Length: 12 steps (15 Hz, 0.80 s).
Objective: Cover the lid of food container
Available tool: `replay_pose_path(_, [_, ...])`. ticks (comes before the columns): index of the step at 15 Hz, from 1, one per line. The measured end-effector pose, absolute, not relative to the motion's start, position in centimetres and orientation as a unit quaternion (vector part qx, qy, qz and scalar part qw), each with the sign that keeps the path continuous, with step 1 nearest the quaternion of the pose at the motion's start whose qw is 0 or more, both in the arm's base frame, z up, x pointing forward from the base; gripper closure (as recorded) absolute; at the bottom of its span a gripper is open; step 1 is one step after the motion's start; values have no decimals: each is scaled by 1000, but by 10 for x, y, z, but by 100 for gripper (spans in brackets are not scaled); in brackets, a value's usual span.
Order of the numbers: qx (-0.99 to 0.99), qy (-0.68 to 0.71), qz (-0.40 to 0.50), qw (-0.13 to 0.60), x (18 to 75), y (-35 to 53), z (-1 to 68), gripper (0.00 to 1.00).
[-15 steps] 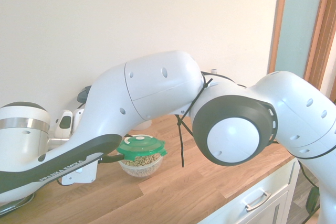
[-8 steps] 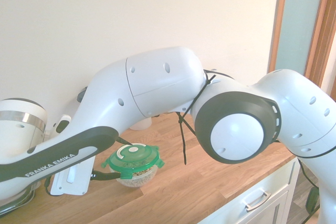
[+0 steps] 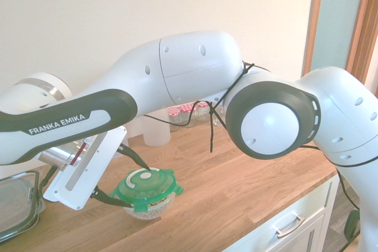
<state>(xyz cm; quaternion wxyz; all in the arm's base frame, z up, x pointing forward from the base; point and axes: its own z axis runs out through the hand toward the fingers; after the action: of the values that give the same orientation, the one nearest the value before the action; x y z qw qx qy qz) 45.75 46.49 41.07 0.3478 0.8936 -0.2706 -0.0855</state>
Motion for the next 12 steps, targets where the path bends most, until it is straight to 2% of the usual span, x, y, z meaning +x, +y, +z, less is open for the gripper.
replay_pose_path(5, [928, -257, -158, 217, 463, 450, 471, 0])
replay_pose_path(12, [962, -138, -229, 60, 457, 320, 568, 0])
